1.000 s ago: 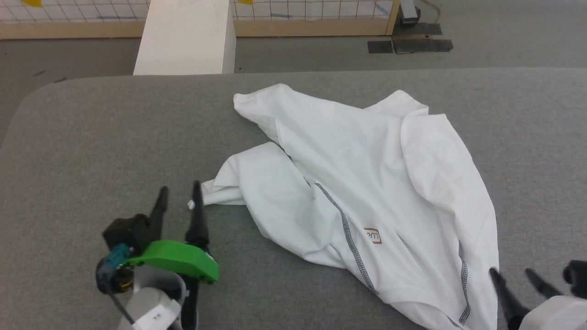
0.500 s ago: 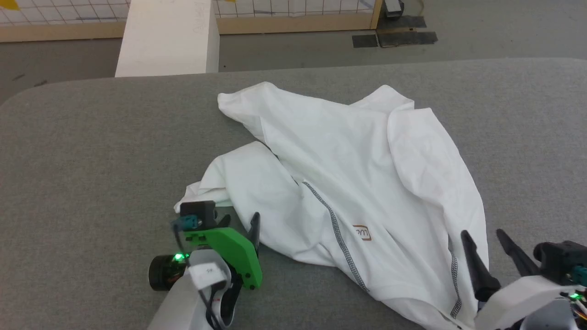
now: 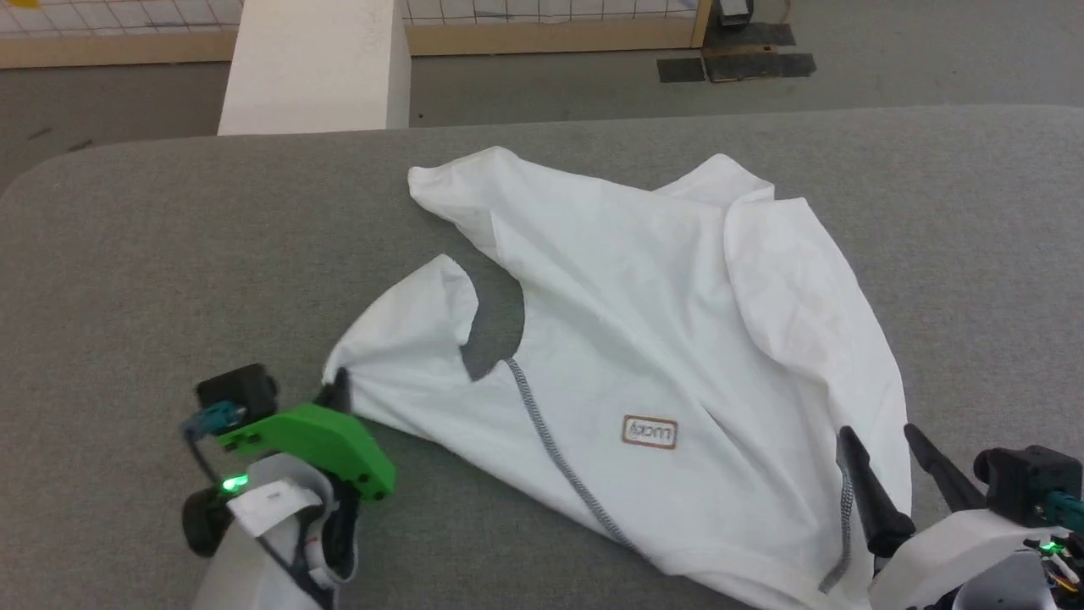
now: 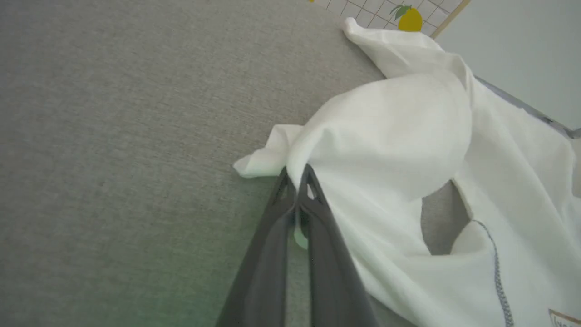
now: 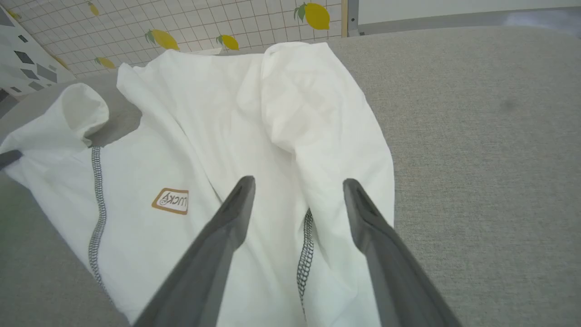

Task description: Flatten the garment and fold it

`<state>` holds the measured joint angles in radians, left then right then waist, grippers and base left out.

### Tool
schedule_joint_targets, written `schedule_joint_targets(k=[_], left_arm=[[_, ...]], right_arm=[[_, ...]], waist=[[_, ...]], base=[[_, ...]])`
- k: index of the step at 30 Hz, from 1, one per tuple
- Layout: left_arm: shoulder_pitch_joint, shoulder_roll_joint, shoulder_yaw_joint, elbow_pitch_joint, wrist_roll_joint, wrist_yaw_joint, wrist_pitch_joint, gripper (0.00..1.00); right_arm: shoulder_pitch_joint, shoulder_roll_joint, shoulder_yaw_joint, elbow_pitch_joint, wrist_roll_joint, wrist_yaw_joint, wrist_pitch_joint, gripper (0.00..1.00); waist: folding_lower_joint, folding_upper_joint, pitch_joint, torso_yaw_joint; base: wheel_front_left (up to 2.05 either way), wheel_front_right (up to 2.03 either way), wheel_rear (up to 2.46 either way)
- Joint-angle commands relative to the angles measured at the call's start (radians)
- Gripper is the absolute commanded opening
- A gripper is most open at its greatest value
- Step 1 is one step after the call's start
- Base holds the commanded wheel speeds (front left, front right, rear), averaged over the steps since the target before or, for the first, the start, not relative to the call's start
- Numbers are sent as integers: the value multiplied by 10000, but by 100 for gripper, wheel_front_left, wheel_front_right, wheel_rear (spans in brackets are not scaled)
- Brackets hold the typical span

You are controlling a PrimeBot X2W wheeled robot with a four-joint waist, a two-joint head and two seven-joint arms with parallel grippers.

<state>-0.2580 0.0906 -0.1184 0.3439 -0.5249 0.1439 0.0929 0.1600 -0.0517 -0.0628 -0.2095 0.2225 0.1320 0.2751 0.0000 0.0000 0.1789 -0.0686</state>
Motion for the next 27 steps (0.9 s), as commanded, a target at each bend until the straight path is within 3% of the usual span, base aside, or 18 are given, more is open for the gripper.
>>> schedule_joint_targets(k=[1,3,4,6,9,10,11,12,21,27], left_arm=[[323,258,275,-275,-55,170,-185,0],[678,498,641,-713,-101,397,-316,0],[1259,736,1173,-1417,-183,815,-410,0],[1623,881,1470,-1804,-145,1140,-439,0],[2008,939,1735,-2134,-201,1441,-347,0],[2102,917,1753,-2202,-235,1491,-286,39],[2161,884,1725,-2243,-282,1483,-214,87],[2208,830,1695,-2295,-344,1456,-170,100],[1827,393,1303,-2444,-186,642,-2014,100],[1398,264,780,-2269,353,62,-3195,100]], right_arm=[[-141,14,-124,-1,27,-13,-139,100],[-188,14,-287,8,7,-13,-277,100],[-298,14,-567,83,41,-13,-511,100],[-396,14,-729,175,3,-13,-576,100],[-566,14,-973,360,-90,-13,-563,100],[-658,14,-1036,438,-126,-13,-538,100],[-735,14,-1023,506,-204,-13,-483,100],[-851,14,-914,569,-409,-13,-395,100],[-1870,14,338,1542,-2114,-13,1654,100],[-2321,14,203,1905,-3181,-13,2511,100]], waist=[[0,0,-60,265],[0,0,-65,453],[0,0,-65,758],[0,0,-48,930],[0,0,0,1169],[0,0,18,1239],[0,0,37,1288],[0,0,61,1330],[0,0,317,1631],[0,0,486,1859]], base=[[0,0,0],[0,0,0],[0,0,0],[0,0,0],[0,0,0],[0,0,0],[0,0,0],[0,0,0],[0,0,0],[0,0,0]])
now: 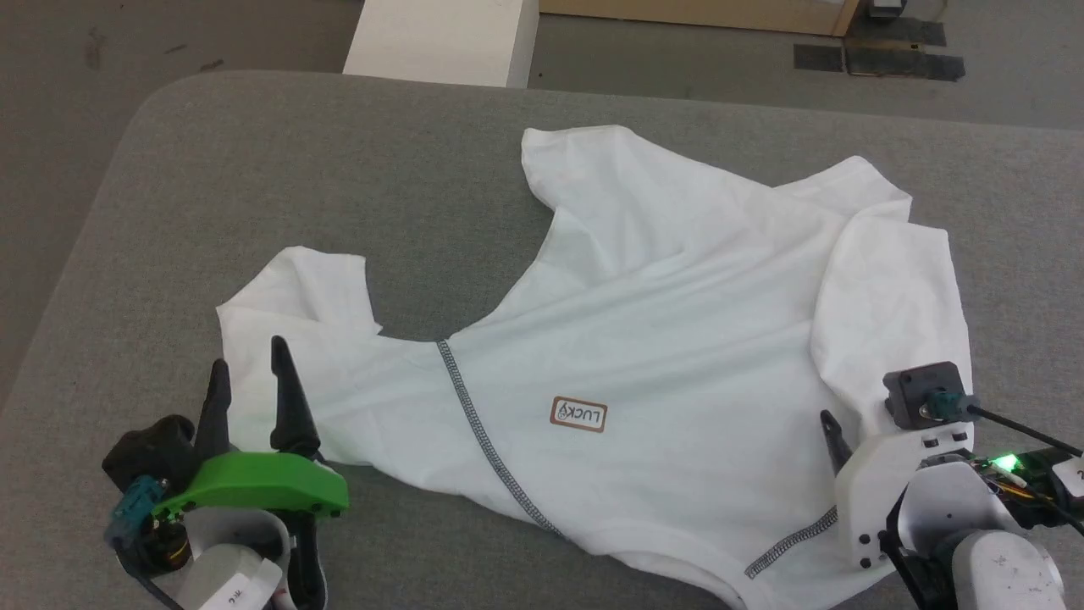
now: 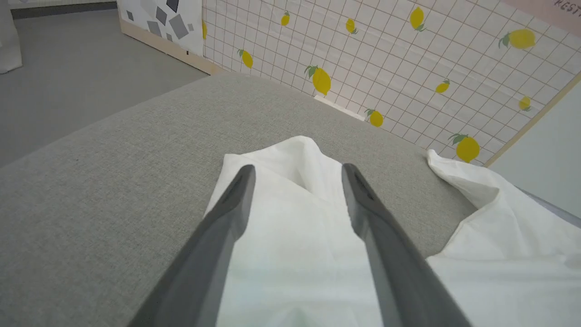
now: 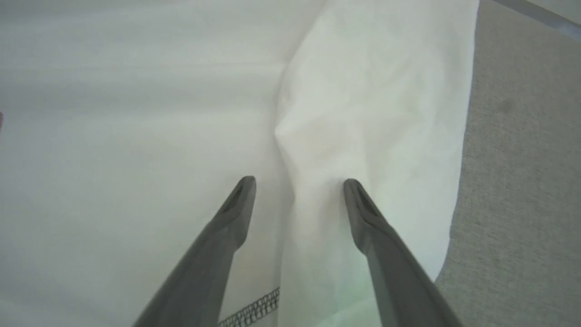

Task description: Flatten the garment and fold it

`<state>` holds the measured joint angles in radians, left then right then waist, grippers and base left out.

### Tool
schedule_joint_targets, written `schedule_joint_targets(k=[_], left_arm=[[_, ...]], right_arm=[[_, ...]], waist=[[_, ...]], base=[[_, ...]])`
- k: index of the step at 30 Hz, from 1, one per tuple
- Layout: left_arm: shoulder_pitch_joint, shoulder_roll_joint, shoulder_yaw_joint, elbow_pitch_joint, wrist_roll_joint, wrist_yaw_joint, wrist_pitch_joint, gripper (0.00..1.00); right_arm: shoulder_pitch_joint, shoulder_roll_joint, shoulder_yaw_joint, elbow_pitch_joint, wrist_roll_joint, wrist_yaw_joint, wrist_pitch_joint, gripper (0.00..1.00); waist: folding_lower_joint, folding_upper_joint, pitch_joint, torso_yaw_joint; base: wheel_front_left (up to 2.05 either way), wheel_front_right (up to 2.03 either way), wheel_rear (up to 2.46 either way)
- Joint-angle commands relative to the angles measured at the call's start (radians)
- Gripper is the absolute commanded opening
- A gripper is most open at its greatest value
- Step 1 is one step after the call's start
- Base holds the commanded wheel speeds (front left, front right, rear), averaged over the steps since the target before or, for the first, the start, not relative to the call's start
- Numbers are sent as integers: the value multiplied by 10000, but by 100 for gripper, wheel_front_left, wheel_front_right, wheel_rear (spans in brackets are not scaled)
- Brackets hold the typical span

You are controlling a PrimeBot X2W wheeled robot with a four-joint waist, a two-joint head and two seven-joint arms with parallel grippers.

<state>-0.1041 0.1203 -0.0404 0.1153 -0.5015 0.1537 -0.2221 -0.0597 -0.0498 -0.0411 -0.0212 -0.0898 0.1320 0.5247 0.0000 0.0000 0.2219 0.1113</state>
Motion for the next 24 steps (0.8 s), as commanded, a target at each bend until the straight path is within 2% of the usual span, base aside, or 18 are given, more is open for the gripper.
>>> schedule_joint_targets(k=[1,2,4,6,10,13,17,20,24], left_arm=[[-209,-43,-60,46,201,-142,-142,100],[-271,-52,-121,60,309,-233,-218,100],[-355,-92,-187,52,472,-373,-310,100],[-393,-139,-226,37,635,-468,-357,100],[-390,-302,-245,50,872,-632,-390,100],[-387,-342,-228,165,910,-737,-393,100],[-357,-374,-156,320,933,-839,-394,100],[-320,-391,-121,388,957,-888,-394,100],[-327,-401,-114,500,972,-949,-395,100]], right_arm=[[-157,-5,-90,40,-163,-13,85,97],[-195,-5,-168,53,-223,-13,130,63],[-263,-5,-329,77,-152,-13,140,28],[-319,-5,-404,109,-142,-13,112,0],[-520,-5,-602,-14,243,-13,-244,0],[-617,-5,-1116,-308,831,-13,-704,0],[-557,-5,-2869,-652,2197,-13,-1453,0],[-377,-5,-4523,-297,3109,-13,-1848,0],[-61,-5,-6051,736,3244,-13,-1852,0]], waist=[[0,0,76,81],[0,0,92,95],[0,0,111,100],[0,0,108,79],[0,0,36,-53],[0,0,-13,-124],[0,0,-96,-253],[0,0,-137,-395],[0,0,-171,-605]], base=[[0,0,0],[0,0,0],[0,0,0],[0,0,0],[0,0,0],[0,0,0],[0,0,0],[0,0,0],[0,0,0]])
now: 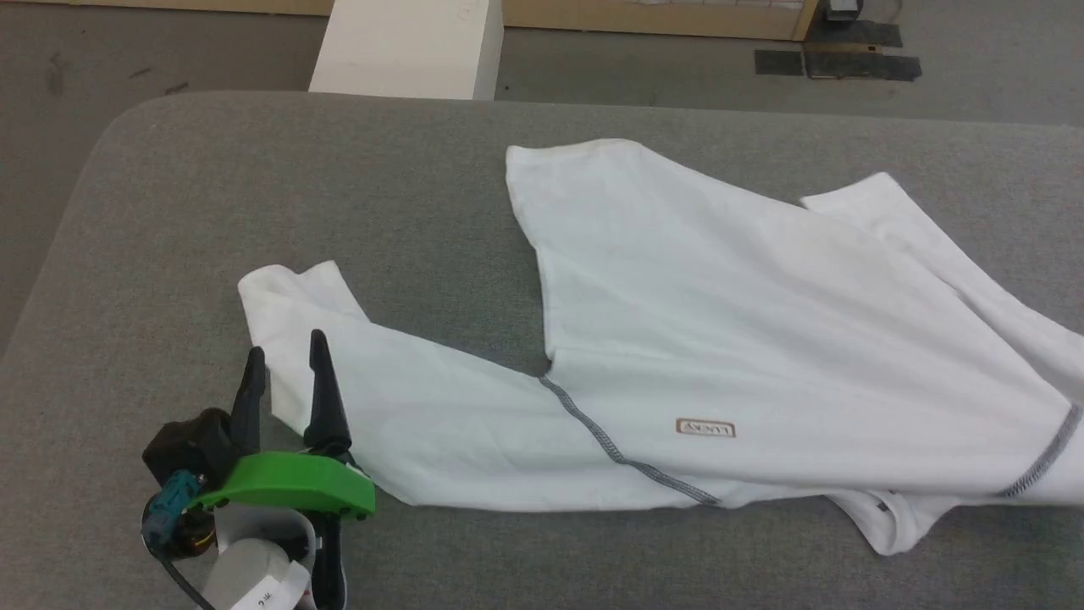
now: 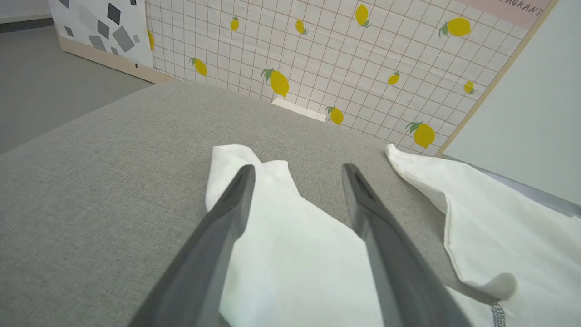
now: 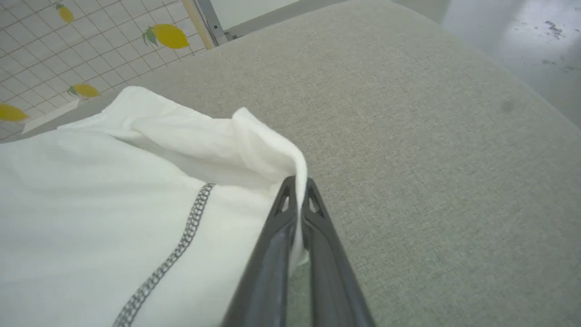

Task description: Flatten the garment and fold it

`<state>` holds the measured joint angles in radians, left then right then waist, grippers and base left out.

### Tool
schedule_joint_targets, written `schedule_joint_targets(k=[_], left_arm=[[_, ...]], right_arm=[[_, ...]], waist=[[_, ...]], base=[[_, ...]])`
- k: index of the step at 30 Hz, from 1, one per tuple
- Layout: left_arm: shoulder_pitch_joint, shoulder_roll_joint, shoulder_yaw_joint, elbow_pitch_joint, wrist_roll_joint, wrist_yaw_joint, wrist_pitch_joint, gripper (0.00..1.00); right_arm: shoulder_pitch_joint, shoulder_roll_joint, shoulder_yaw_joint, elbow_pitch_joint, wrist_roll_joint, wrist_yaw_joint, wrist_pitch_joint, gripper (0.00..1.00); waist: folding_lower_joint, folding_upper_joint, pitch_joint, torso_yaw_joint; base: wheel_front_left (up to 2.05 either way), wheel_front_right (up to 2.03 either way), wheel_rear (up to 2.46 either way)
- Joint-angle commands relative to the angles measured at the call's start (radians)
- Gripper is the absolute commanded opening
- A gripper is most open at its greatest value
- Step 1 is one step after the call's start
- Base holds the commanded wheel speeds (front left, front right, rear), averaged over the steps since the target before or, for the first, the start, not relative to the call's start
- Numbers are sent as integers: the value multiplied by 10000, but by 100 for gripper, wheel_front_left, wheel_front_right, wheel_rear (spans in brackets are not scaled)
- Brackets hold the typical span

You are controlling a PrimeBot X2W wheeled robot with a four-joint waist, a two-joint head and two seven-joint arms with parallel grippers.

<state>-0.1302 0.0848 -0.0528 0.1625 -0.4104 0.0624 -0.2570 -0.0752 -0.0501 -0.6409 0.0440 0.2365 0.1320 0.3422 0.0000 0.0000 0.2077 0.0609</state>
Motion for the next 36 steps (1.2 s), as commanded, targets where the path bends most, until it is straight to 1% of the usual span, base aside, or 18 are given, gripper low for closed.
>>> schedule_joint_targets(k=[1,2,5,6,7,8,11,13,15,17,18,21,25,28,32,36], left_arm=[[-75,-44,6,48,71,-47,-46,100],[-88,-45,-8,76,73,-68,-46,100],[-116,-27,-43,143,90,-99,-46,100],[-124,-18,-63,158,92,-117,-46,100],[-128,0,-96,173,108,-134,-40,100],[-136,10,-139,190,115,-158,-22,100],[-208,21,-348,234,166,-266,80,100],[-344,2,-626,250,233,-383,251,100],[-632,-22,-1059,295,315,-640,551,100],[-1137,-46,-1647,436,480,-950,1092,100],[-1366,-65,-1846,529,509,-1033,1351,100],[-2310,-126,-2407,1049,593,-1174,2429,100],[-3691,-176,-2803,2011,714,-1105,3861,100],[-4595,-113,-2943,2765,814,-1079,4860,100],[-5450,187,-3183,3625,825,-1239,6672,100],[-5740,758,-3502,3960,752,-1456,9092,100]], right_arm=[[145,-1,-279,353,-37,-13,35,0],[175,-1,-528,677,-9,-13,92,0],[246,-1,-820,1345,-96,-13,275,0],[270,-1,-764,1530,-107,-13,382,19],[283,-1,-665,1563,-131,-13,365,77],[255,-1,-601,1495,-169,-13,204,100],[221,-1,-123,929,-274,-13,-516,100],[352,-1,404,336,-373,-13,-1032,100],[586,-1,1203,-429,-591,-13,-1537,100],[841,-1,2060,-1129,-624,-13,-1999,100],[934,-1,2404,-1360,-669,-13,-2177,100],[1112,-1,3488,-1881,-795,-13,-2645,100],[998,-1,4667,-2041,-758,-13,-2980,100],[803,-1,5368,-2034,-692,-13,-3118,100],[421,-1,6039,-1946,-590,-13,-3320,100],[192,-1,6408,-1816,-459,-13,-3525,100]], waist=[[0,0,-38,-150],[0,0,-53,-200],[0,0,-102,-343],[0,0,-124,-393],[0,0,-140,-429],[0,0,-160,-469],[0,0,-239,-539],[0,0,-294,-587],[0,0,-268,-661],[0,0,-128,-786],[0,0,-59,-863],[0,0,298,-1173],[0,0,809,-1605],[0,0,1174,-1987],[0,0,1629,-2486],[0,0,1898,-2785]], base=[[0,0,0],[0,0,0],[0,0,0],[0,0,0],[0,0,0],[0,0,0],[0,0,0],[0,0,0],[0,0,0],[0,0,0],[0,0,0],[0,0,0],[0,0,0],[0,0,0],[0,0,0],[0,0,0]])
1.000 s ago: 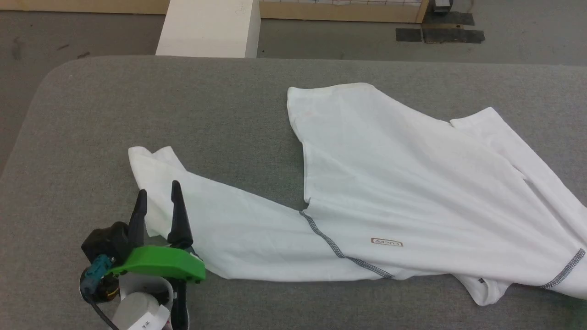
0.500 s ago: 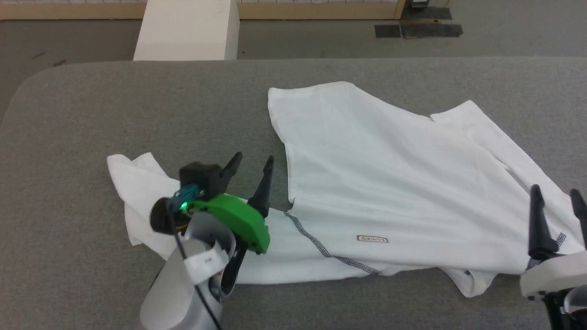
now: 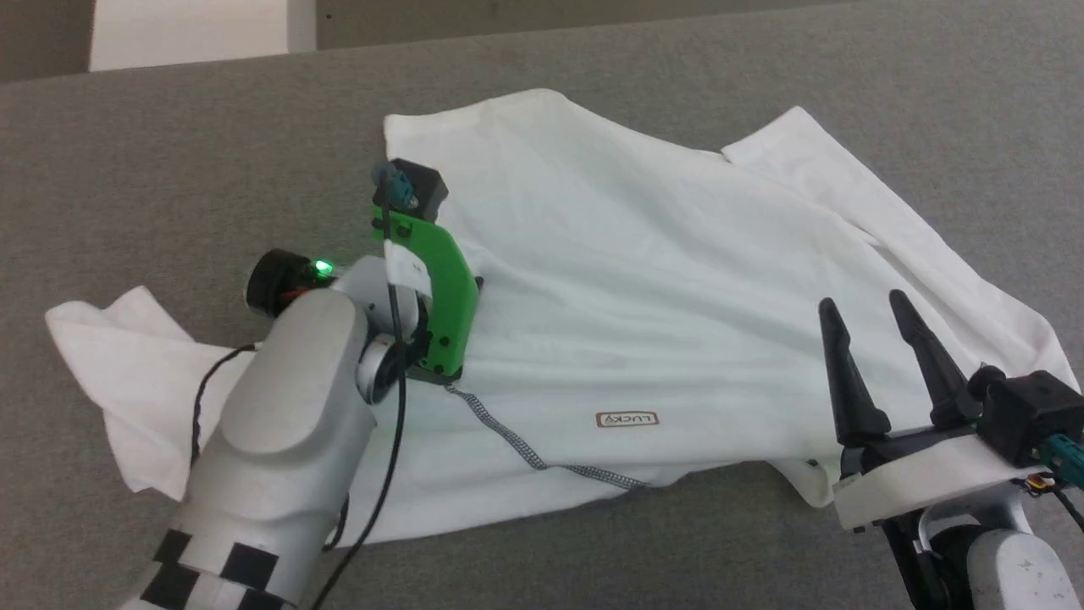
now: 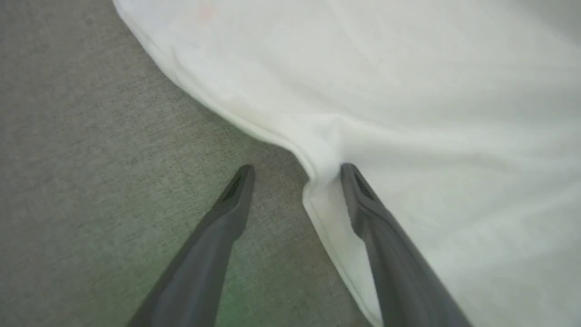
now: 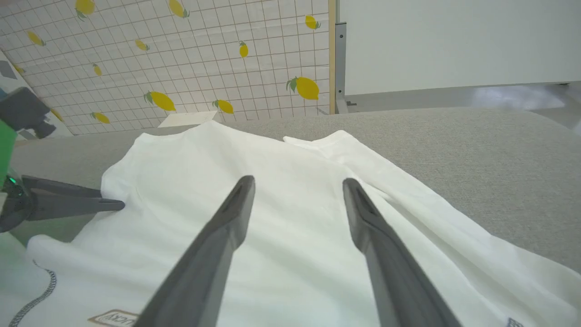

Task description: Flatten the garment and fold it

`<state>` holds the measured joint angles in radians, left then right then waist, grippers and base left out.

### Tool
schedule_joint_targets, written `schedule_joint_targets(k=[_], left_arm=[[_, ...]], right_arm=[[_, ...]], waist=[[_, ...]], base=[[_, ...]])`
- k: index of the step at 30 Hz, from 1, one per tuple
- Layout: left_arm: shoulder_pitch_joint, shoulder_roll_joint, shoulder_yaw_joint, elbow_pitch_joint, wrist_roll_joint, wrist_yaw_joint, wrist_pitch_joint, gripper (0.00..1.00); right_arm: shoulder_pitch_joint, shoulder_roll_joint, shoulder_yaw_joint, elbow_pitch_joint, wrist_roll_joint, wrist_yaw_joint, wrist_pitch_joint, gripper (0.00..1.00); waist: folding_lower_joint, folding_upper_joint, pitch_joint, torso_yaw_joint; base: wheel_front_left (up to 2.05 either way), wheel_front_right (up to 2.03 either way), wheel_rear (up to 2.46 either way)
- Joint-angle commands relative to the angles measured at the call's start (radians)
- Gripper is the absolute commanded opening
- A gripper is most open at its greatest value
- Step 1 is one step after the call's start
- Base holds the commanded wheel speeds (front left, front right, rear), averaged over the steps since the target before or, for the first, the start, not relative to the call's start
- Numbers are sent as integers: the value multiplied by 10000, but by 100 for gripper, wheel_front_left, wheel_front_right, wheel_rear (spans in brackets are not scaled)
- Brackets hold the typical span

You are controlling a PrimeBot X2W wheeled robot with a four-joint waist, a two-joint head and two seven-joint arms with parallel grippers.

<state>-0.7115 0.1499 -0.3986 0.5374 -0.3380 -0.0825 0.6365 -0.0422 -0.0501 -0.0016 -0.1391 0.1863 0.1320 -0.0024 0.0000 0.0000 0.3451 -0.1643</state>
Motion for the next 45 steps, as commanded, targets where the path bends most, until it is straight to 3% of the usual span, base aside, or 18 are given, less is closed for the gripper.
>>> schedule_joint_targets(k=[1,2,3,6,10,15,21,22,23,24,29,36,41,45], left_arm=[[79,273,-94,103,-124,-112,769,44],[97,406,-130,-66,-297,-207,1191,16],[114,560,-130,-386,-581,-304,1570,0],[-44,1199,-60,-1522,-979,-418,1738,0],[-702,2050,536,-2597,-749,-348,517,0],[-1578,2737,1207,-2277,53,266,-1151,0],[-2063,3156,1695,-1168,531,1005,-2351,0],[-2068,3133,1794,-970,450,1053,-2522,17],[-2042,3110,1860,-809,377,1078,-2619,91],[-1969,3044,1894,-697,313,1104,-2762,100],[-1261,2651,2104,-761,-79,1116,-3949,100],[1012,1594,2235,-2169,-777,1077,-6028,100],[2913,977,1442,-3579,-762,933,-6456,100],[4160,808,650,-4302,-664,773,-6181,100]], right_arm=[[-194,-1,75,51,95,-13,-141,100],[-234,-1,117,78,120,-13,-184,100],[-275,-1,146,110,157,-13,-240,100],[-374,-1,206,183,227,-13,-377,100],[-534,-1,376,305,314,-13,-551,100],[-903,-1,706,470,427,-13,-686,100],[-1214,-1,974,581,411,-13,-779,100],[-1241,-1,984,600,405,-13,-783,100],[-1254,-1,982,618,394,-13,-783,100],[-1253,-1,960,638,372,-13,-777,100],[-1043,-1,758,662,223,-13,-630,100],[-305,-1,184,304,-121,-13,-85,100],[272,-1,-112,-116,-245,-13,364,100],[592,-1,-183,-421,-296,-13,700,100]], waist=[[0,0,577,-608],[0,0,620,-661],[0,0,676,-710],[0,0,864,-798],[0,0,1150,-839],[0,0,1445,-934],[0,0,1623,-998],[0,0,1620,-988],[0,0,1601,-968],[0,0,1555,-922],[0,0,1101,-580],[0,0,-31,223],[0,0,-709,826],[0,0,-1079,1226]], base=[[0,0,0],[0,0,0],[0,0,0],[0,0,0],[0,0,0],[0,0,0],[0,0,0],[0,0,0],[0,0,0],[0,0,0],[0,0,0],[0,0,0],[0,0,0],[0,0,0]])
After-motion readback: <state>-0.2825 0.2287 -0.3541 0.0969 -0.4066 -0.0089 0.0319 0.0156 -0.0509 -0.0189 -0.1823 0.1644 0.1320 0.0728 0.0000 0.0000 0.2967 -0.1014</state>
